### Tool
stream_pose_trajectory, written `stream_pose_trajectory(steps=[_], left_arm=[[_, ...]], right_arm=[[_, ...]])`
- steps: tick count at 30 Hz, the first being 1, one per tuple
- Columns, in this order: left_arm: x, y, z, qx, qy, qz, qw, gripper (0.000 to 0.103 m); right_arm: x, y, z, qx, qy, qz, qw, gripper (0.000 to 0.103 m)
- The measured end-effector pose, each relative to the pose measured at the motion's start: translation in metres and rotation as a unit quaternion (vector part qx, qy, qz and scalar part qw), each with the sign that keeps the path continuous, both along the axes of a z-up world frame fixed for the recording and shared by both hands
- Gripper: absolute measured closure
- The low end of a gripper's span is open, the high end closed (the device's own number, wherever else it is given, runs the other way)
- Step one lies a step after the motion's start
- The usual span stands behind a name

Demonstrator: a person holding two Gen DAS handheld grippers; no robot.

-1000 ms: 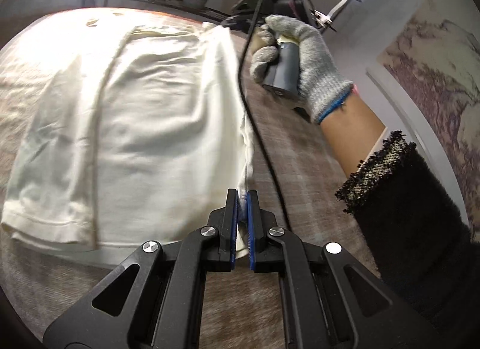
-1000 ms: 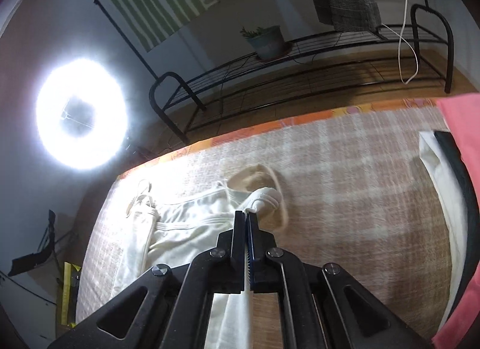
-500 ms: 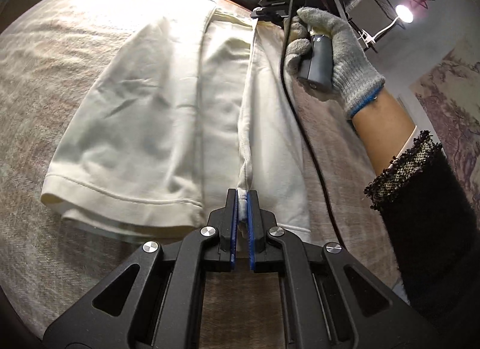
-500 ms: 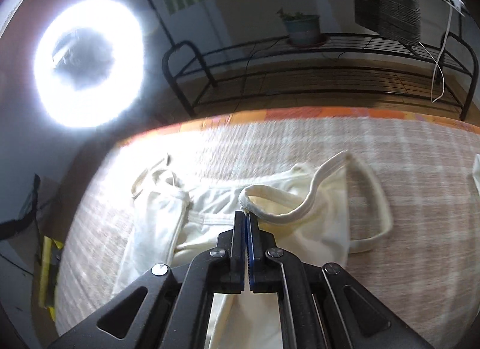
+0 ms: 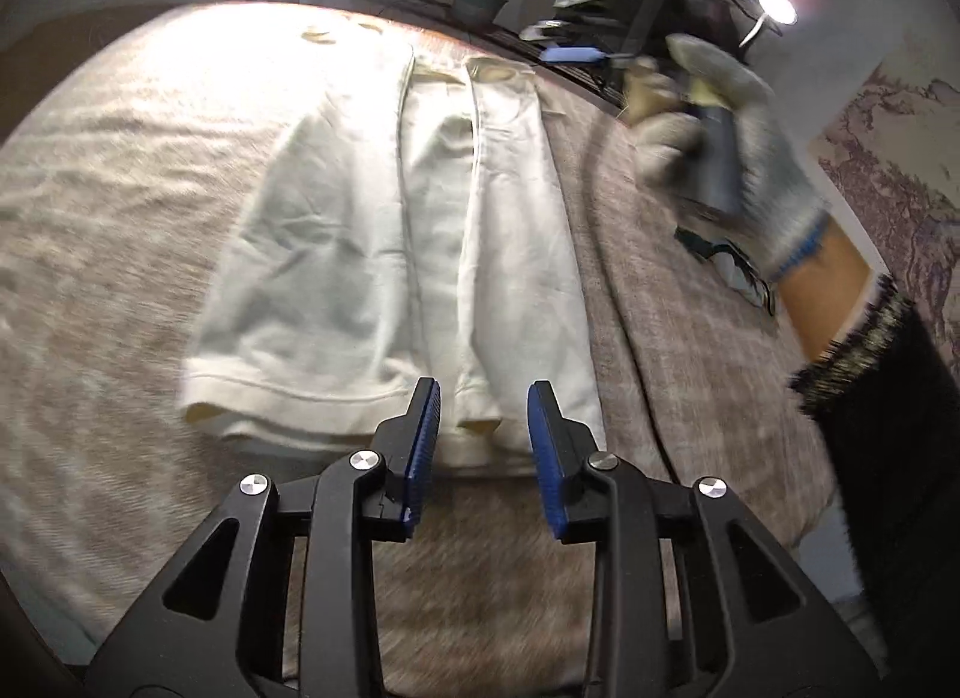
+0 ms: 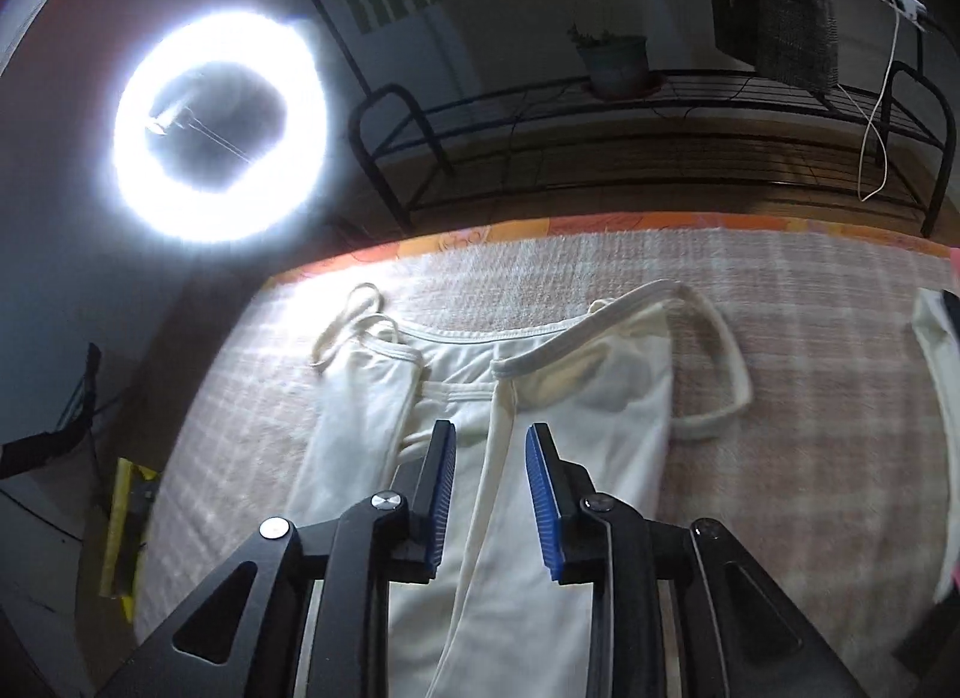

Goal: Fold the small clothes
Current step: 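Open both tools and release the camisole, then grasp the camisole hem with both tools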

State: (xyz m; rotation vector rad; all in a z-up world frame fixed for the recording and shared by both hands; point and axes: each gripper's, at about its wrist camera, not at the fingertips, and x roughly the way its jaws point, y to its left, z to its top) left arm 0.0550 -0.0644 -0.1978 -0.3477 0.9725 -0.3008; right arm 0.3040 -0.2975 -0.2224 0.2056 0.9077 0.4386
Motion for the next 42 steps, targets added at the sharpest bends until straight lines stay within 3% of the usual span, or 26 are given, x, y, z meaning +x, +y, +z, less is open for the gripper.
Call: stream_pose_trajectory(steps=[7,9,13,18,22,27,28,29,32,35,38,42], left_arm=[[-0.011,0.053,0.013,0.021,0.01,0.025,0.9994,0.073],[-0.004,0.072,0.015,0.017,0.02,0.037,0.999,0.073],[0.015,0.094,0.008,0.023,0.052,0.03,0.9979,0.06],[0.037,0.097,-0.02,0.02,0.098,0.01,0.995,0.06],[0.04,0.096,-0.036,-0.007,0.125,0.014,0.9921,0.06],[0.04,0.088,-0.035,0.014,0.111,0.008,0.9937,0.06],[0.041,0.086,-0.035,0.017,0.108,0.008,0.9939,0.066],[0.042,0.085,-0.035,0.021,0.108,0.007,0.9939,0.084],[0.045,0.084,-0.037,0.036,0.106,0.004,0.9937,0.1],[0.041,0.096,-0.028,0.017,0.096,0.019,0.9951,0.102],[0.036,0.115,-0.021,-0.003,0.085,0.039,0.9956,0.102],[0.037,0.118,-0.038,0.006,0.112,0.039,0.9929,0.102]], right_arm=[[-0.082,-0.036,0.039,0.02,0.011,-0.002,1.0,0.074],[-0.114,-0.042,0.042,0.023,0.012,0.001,1.0,0.065],[-0.186,-0.053,0.017,0.018,0.06,-0.002,0.998,0.063],[-0.242,-0.057,-0.028,0.005,0.114,-0.018,0.993,0.063],[-0.253,-0.057,-0.062,0.014,0.15,-0.033,0.988,0.063],[-0.252,-0.048,-0.085,0.009,0.162,-0.021,0.986,0.065],[-0.251,-0.045,-0.084,0.005,0.153,-0.016,0.988,0.065],[-0.25,-0.041,-0.083,-0.002,0.149,-0.009,0.989,0.068],[-0.251,-0.031,-0.083,-0.008,0.146,0.009,0.989,0.078],[-0.25,-0.024,-0.082,-0.027,0.14,0.025,0.99,0.1],[-0.251,-0.026,-0.081,-0.021,0.139,0.027,0.99,0.101],[-0.256,-0.029,-0.074,-0.011,0.122,0.044,0.991,0.101]])
